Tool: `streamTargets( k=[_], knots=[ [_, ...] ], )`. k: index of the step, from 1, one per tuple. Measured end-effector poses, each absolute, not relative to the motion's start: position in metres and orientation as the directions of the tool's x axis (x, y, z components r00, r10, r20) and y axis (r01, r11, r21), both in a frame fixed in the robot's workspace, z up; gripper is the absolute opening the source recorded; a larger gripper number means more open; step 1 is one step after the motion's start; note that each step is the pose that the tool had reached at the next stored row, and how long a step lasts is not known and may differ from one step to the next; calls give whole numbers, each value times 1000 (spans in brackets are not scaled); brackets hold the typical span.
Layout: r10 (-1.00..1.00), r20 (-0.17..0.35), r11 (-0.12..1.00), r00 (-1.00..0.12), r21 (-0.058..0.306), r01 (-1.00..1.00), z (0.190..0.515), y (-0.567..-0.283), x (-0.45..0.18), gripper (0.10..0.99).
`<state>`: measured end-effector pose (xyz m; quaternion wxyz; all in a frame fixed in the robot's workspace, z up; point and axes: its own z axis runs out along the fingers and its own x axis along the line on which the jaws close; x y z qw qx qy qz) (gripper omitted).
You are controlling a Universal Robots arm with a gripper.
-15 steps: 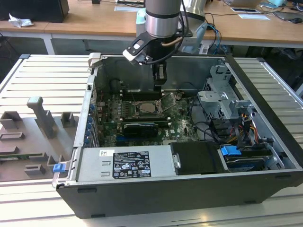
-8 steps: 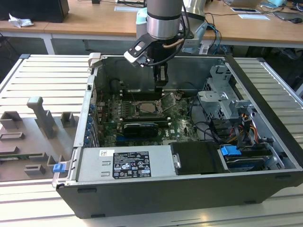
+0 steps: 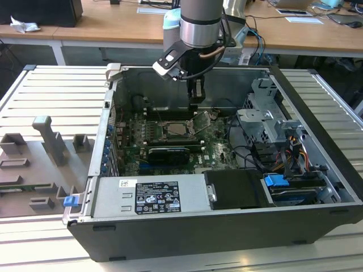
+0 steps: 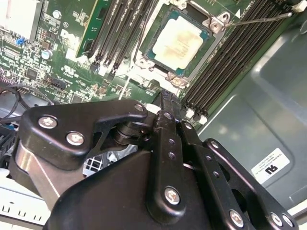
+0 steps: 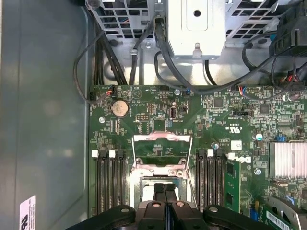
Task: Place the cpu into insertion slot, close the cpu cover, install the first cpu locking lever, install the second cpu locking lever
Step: 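Close the cpu cover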
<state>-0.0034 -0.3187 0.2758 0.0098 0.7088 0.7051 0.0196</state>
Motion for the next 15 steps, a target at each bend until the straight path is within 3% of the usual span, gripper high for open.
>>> streamTargets(
  k=[15],
  knots=[
    [1000, 14, 18, -18, 40, 999, 270, -321, 15, 106]
  ],
)
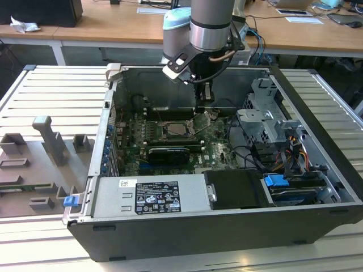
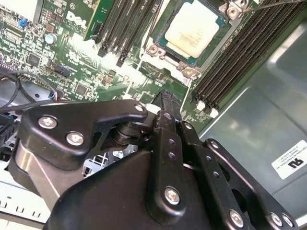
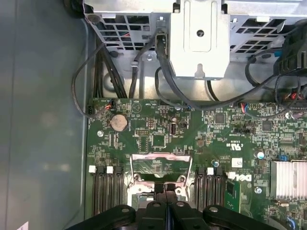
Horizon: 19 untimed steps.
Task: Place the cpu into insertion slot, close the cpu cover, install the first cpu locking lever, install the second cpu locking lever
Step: 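Close the cpu cover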
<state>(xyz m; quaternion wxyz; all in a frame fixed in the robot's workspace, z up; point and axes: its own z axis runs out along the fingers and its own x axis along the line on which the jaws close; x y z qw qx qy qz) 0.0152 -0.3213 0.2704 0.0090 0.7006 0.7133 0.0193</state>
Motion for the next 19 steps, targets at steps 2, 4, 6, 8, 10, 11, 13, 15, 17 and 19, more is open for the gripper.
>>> streamTargets(
  k=[2, 4, 6, 8, 10, 11, 13, 15, 17, 19],
  knots=[
    [1000, 14, 18, -18, 40, 999, 270, -322, 16, 106],
    [1000, 14, 18, -18, 40, 999, 270, -322, 17, 106],
    [1000, 14, 18, -18, 40, 999, 270, -322, 18, 106],
    [1000, 14, 18, -18, 40, 999, 269, -322, 19, 106],
    [1000, 14, 18, -18, 40, 999, 268, -322, 20, 106],
    [1000, 14, 18, -18, 40, 999, 267, -322, 20, 106],
    [1000, 14, 25, -25, 40, 999, 264, -322, 25, 106],
    [1000, 14, 27, -28, 40, 999, 263, -322, 30, 106],
    [1000, 14, 27, -28, 39, 999, 262, -321, 40, 106],
    [1000, 14, 28, -28, 39, 999, 261, -321, 45, 106]
  ],
)
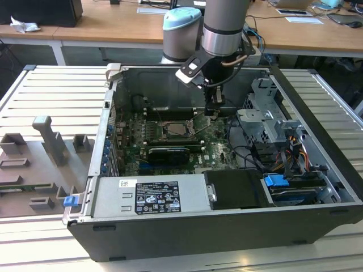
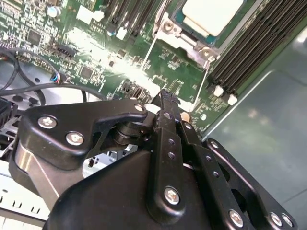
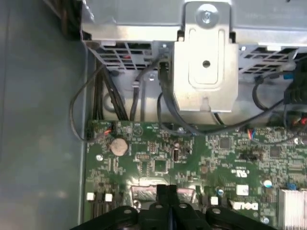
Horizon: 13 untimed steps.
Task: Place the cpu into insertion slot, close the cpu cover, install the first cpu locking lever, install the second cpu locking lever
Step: 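Close the cpu cover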
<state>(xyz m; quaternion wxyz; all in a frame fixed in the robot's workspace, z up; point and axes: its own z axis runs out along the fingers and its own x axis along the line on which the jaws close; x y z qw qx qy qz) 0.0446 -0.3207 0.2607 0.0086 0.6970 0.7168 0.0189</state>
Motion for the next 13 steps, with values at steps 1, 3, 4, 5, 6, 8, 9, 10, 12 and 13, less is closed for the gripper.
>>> streamTargets(
  k=[1, 3, 4, 5, 6, 8, 9, 10, 12, 13],
  knots=[
    [999, 14, 28, -29, 39, 999, 260, -321, 48, 106],
    [999, 14, 29, -30, 39, 999, 259, -320, 52, 106],
    [999, 14, 29, -30, 39, 999, 259, -320, 54, 106],
    [999, 14, 29, -30, 39, 999, 258, -320, 55, 106],
    [999, 14, 29, -30, 38, 999, 258, -320, 57, 106],
    [999, 14, 29, -30, 38, 999, 257, -320, 63, 106],
    [999, 14, 29, -30, 37, 999, 256, -320, 64, 106],
    [999, 14, 29, -30, 37, 999, 255, -320, 65, 106],
    [999, 14, 29, -30, 36, 999, 252, -319, 66, 106],
    [999, 14, 29, -30, 35, 999, 249, -319, 66, 106]
  ],
)
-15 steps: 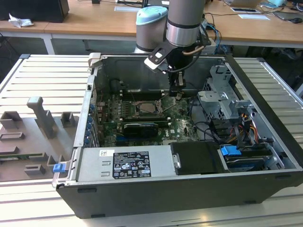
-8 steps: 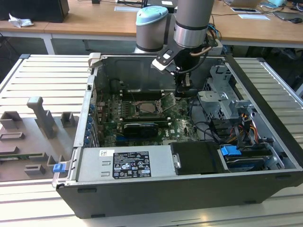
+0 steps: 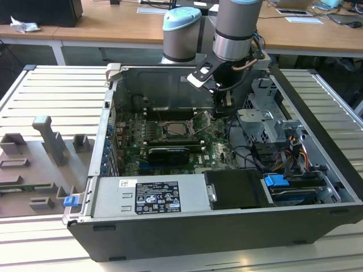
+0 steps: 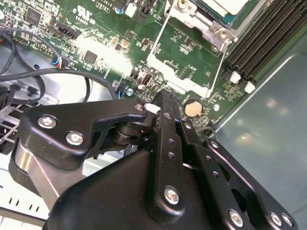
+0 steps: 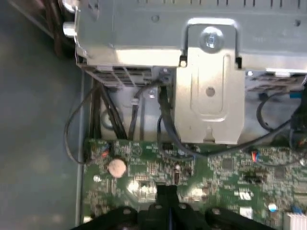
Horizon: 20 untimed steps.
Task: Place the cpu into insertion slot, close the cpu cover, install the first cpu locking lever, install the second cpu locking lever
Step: 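Close the cpu cover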
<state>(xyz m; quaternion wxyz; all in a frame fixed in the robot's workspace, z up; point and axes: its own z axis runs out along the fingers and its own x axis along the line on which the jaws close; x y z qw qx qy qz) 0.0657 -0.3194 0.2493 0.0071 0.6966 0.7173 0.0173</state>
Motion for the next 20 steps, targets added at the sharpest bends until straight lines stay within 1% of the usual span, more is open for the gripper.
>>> streamTargets(
  k=[2, 6, 10, 13, 20],
  knots=[
    [999, 14, 29, -30, 30, 999, 247, -319, 66, 106],
    [999, 15, 29, -29, 4, 1000, 247, -319, 66, 106],
    [999, 15, 29, -29, 2, 1000, 247, -319, 61, 106],
    [999, 15, 29, -29, 2, 1000, 247, -319, 44, 106],
    [999, 15, 29, -29, 2, 1000, 247, -319, 40, 106]
  ],
)
